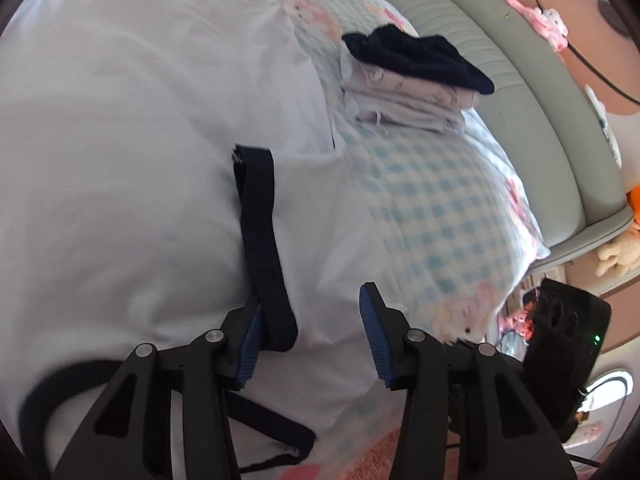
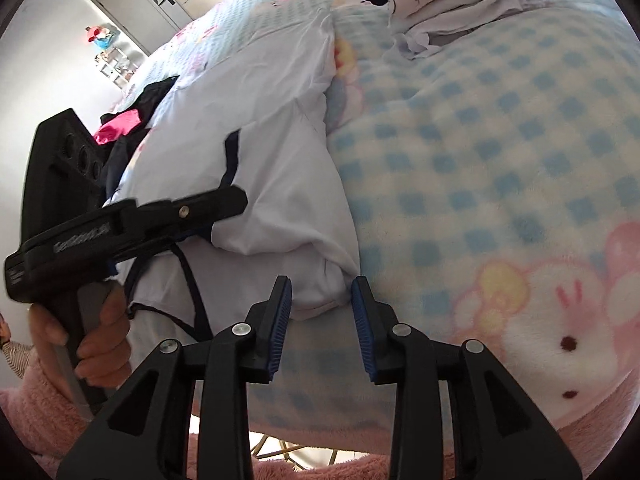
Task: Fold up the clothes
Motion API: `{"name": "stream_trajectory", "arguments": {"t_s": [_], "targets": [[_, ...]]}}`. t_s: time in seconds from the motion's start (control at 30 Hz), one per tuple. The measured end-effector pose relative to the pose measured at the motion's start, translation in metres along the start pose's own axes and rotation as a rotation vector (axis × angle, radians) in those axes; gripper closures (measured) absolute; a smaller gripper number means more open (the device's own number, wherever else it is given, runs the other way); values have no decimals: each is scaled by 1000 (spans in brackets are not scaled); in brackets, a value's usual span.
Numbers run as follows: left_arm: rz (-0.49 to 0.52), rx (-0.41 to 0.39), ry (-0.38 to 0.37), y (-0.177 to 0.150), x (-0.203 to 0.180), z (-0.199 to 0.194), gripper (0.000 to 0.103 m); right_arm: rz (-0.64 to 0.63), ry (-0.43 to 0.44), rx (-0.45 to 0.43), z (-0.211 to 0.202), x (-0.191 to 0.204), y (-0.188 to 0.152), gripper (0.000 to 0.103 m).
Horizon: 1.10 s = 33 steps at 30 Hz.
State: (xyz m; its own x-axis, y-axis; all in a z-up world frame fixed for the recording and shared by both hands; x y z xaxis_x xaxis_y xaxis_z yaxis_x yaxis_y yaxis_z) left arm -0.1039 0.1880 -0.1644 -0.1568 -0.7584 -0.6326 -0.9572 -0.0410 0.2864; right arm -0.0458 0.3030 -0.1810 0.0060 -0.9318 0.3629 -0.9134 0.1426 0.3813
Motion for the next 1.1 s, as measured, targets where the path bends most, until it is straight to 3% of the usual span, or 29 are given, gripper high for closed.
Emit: {"name": "stream_trajectory", "arguments": {"t_s": [0.13, 0.2, 0.27, 0.33, 0.43, 0.57, 0.7, 0.87, 1.03, 1.1], "targets": [[-22, 5, -20, -3, 3, -3, 57, 77, -31, -42, -4, -10, -1, 71], [-26, 14, -40, -4, 3, -2, 66, 85, -24, -49, -8, -13, -2, 69], [-21, 16, -44, -5, 2, -1, 89, 89, -12, -44, -9, -15, -5, 68], [40, -11, 29, -4, 0, -2, 99, 90, 10, -23, -4, -16, -8, 68], [115, -49, 123, 5, -1, -14, 99, 95, 29, -23, -2, -16, -7, 67], [138, -86, 184, 14, 6, -35, 99, 48, -9, -10, 3, -11, -1, 67], [109, -72, 223, 14, 25, -36, 99, 42, -60, 10, 9, -10, -2, 67], [111, -31, 222, 9, 30, -30, 92, 63, -56, 18, 5, -14, -7, 68], [204, -164, 212, 20, 2, -59, 72, 20, 35, -85, -29, -2, 13, 65], [244, -187, 192, 21, -10, -59, 71, 3, 54, -131, -35, 5, 26, 65]]}}
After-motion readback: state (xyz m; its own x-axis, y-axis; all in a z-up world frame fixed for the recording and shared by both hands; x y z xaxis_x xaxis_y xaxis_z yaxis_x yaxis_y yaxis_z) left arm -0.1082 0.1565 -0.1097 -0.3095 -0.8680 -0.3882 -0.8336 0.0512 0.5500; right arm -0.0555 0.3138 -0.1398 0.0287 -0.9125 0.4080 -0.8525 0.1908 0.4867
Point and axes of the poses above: each gripper's, at about its wrist camera, not at the fingertips, and z roughly the way its jaws point, x to its left, y to its top, the point moved 6 cm from there along z, roughly the way its jaws point, and after that the axes turned 2 degrees about -z, right-handed, at the moved point
